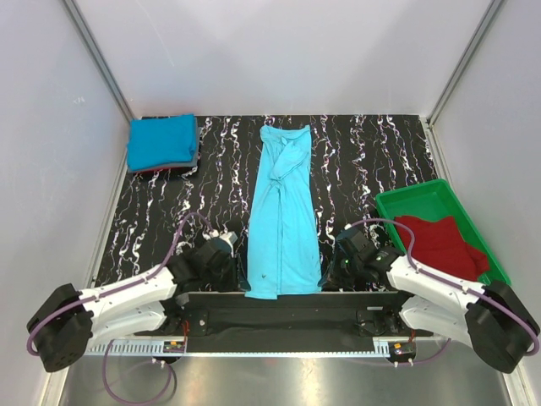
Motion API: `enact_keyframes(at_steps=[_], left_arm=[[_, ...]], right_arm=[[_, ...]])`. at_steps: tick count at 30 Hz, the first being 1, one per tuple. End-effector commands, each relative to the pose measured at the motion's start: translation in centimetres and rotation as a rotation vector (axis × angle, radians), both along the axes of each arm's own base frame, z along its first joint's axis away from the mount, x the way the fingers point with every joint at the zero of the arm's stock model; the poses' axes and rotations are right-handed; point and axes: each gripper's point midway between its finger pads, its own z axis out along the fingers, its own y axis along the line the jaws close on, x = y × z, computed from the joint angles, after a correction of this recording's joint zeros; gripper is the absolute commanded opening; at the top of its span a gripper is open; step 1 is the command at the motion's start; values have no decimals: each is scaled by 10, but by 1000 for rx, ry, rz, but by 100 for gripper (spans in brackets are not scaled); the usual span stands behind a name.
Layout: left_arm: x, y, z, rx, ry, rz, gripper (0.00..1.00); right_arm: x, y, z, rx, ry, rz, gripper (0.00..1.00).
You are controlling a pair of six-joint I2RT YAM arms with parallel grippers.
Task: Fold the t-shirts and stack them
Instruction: Fold the tshirt
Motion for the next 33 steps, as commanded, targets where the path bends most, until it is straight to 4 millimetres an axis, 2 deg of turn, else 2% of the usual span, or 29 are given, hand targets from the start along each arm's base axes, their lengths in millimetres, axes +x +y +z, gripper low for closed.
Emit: enact_keyframes(at_steps=[1,3,7,8,13,14,16,18,19,20,21,22,23,24,25,27,28,29,30,31,33], left_arm=[[-2,-16,8,-77,10,-22,31],[-2,-17,5,-65,19,-26,28],[-3,-19,5,-66,26,-33,2],[-1,-22,9,-81,22,-26,0],[14,-26,30,-120,-30,41,0],[20,-28,36,-133,-38,55,0],[25,-29,36,-132,-15,56,0],[42,-31,45,-139,-37,56,0],[46,-32,42,-129,-21,48,0],[62,-34,53,-138,-55,51,0],[71,-33,55,-133,-60,55,0],[78,-32,50,-114,-42,59,0],[101,-31,62,-125,-81,76,0],[112,-31,64,-122,-86,76,0],[134,-33,71,-118,-91,88,0],[159,-33,73,-86,-124,57,0],[184,-35,76,-78,-122,70,0],[197,-35,77,-79,-133,61,0],[209,-37,79,-86,-133,63,0],[233,-38,81,-90,-144,74,0],[258,-38,83,-79,-174,71,0]], right_arm=[[0,3,6,14,-5,-11,0],[0,3,6,16,-5,-10,0],[-2,3,6,21,1,-4,0],[-4,3,7,25,11,-3,0],[-2,6,19,42,3,2,0],[4,9,24,42,-25,2,0],[16,15,34,36,-58,12,0],[26,19,39,14,-89,39,0],[36,25,44,0,-99,50,0],[44,27,45,-20,-119,73,0],[52,29,46,-31,-128,87,0],[69,34,50,-40,-134,87,0],[79,34,51,-55,-157,116,0],[91,33,51,-67,-166,117,0],[116,28,51,-78,-174,112,0],[141,26,53,-77,-190,120,0],[162,30,56,-80,-205,123,0],[178,23,57,-95,-234,139,0],[192,23,59,-101,-255,148,0],[211,26,61,-99,-272,175,0],[235,23,63,-82,-284,173,0]])
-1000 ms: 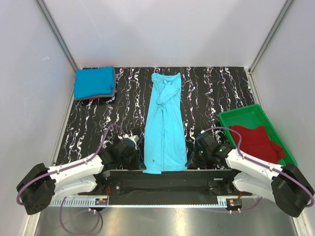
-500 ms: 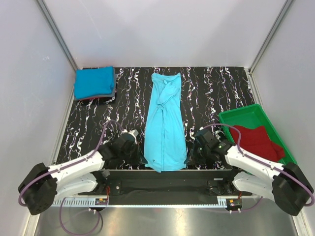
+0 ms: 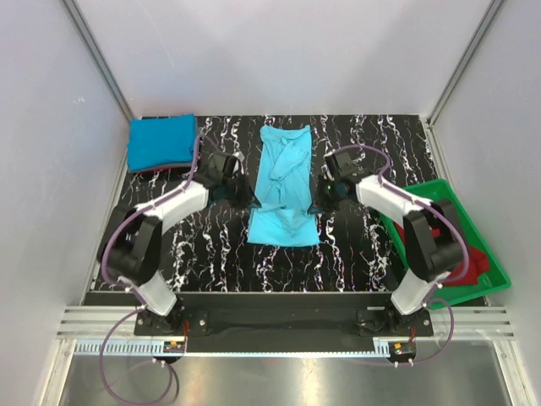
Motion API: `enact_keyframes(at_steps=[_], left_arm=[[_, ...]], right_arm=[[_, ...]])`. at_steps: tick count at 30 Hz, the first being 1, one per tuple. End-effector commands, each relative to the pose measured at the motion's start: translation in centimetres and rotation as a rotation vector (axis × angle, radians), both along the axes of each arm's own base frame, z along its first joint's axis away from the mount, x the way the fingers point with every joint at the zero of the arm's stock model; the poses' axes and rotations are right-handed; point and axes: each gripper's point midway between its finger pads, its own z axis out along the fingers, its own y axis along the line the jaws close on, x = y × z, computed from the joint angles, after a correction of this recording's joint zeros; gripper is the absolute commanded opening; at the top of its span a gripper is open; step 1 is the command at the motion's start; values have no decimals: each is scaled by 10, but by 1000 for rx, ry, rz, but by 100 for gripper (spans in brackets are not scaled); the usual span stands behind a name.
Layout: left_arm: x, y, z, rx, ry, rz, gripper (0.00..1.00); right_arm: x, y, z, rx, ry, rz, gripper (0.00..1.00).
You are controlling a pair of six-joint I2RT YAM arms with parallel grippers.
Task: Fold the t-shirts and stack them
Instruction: Fold the tshirt
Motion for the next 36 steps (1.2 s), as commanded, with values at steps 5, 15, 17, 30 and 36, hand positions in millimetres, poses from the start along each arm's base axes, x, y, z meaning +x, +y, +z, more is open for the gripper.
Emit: enact_keyframes(at_steps=[5,15,17,30,36], left_arm=[[111,1,15,-10,-111,-36,0],[175,7,-1,-43,-105,-2,0],[185,8,1,-51,-112,14,0],[187,25,47,113,-284,64,24],[164,32,34,246,-279,164,24]], right_arm=[[99,-6,9,3,-118,94,0],[156,-10,14,83,-132,87,0],[167,-9,10,82,-133,70,1],[186,-34,55,41,-192,-46,36],[165,-33,44,25,-166,-30,29]])
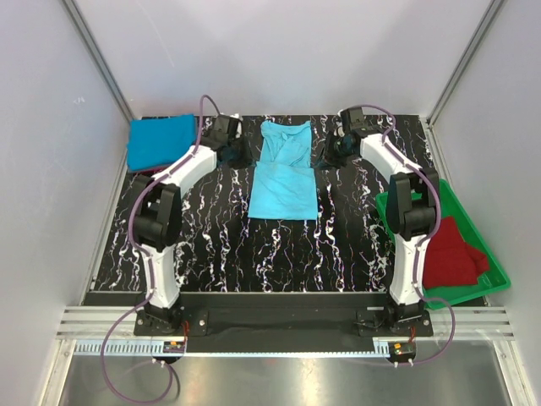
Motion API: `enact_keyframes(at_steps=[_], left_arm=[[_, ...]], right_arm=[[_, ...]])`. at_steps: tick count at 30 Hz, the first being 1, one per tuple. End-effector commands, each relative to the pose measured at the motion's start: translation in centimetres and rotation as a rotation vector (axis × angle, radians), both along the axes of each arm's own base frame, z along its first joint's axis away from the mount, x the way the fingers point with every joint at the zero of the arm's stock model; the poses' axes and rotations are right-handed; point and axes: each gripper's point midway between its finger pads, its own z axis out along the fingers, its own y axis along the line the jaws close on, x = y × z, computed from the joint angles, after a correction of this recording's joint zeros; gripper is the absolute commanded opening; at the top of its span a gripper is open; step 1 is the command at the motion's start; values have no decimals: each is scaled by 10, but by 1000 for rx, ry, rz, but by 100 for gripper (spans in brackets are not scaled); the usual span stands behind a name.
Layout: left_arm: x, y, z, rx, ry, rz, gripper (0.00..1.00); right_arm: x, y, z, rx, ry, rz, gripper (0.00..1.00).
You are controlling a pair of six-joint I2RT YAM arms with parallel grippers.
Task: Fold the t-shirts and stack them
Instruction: Fold the tshirt
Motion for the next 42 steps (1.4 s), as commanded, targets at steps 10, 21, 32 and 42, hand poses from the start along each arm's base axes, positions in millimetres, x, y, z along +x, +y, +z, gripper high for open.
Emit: enact_keyframes(at_steps=[10,21,32,42], left_arm=[[-16,-1,-7,86,-15,25,25],[-120,11,1,9,7,-22,48],[-142,-14,-39,-155,89,-18,52],[-150,-3,-62,-79,89,43,55]], right_arm=[[-49,1,-1,1,88,-6,36],[-134,-3,3,180,180,-245,53],[-134,24,-32,296,182,-389,52],[-143,18,-67,312,147,-467,53]])
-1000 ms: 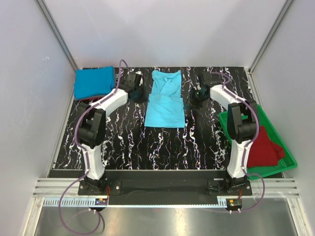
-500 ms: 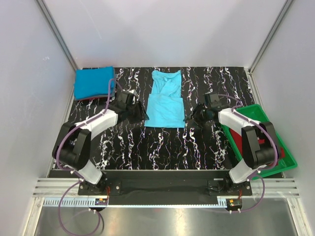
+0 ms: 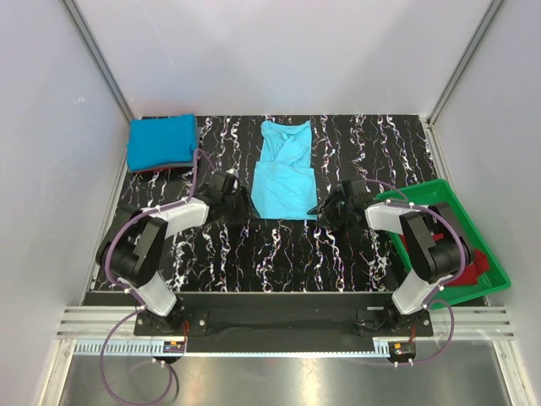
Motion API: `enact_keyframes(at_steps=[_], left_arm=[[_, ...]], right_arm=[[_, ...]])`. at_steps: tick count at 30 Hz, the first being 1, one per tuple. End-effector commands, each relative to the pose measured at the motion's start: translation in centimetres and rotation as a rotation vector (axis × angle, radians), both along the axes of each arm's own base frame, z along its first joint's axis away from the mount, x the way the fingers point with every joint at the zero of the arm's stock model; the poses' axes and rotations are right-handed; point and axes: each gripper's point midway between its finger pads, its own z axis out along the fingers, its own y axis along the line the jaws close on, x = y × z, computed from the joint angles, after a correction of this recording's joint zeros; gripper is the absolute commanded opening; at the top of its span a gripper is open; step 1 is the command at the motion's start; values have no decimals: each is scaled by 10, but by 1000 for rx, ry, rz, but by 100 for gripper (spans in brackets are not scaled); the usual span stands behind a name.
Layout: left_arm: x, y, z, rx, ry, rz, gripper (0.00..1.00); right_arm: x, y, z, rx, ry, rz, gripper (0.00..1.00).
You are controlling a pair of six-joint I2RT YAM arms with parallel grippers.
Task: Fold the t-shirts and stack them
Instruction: Fold the tshirt
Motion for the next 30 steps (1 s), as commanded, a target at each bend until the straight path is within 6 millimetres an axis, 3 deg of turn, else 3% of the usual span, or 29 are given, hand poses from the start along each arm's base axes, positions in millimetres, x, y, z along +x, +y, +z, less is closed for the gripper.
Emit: enact_keyframes(at_steps=[1,8,18,22,25,30], left_arm=[[12,0,5,-3,-70,41,55],[15,12,-2,19,-106,118,56],[11,18,-15,25,-86,164,55],[12,17,-18,31,-80,163,50],[11,17,-22,25,-69,166,47],[11,18,-26,32,-69,175,38]], right_arm=[[13,-1,1,-10,-71,-59,52],[13,-8,-8,-23,-100,-102,50],[8,-15,-11,-41,-120,-116,24],[7,-16,-10,-43,-125,-114,24],[5,-19,-11,-53,-126,-122,30],[5,-17,-11,-47,-127,-114,28]])
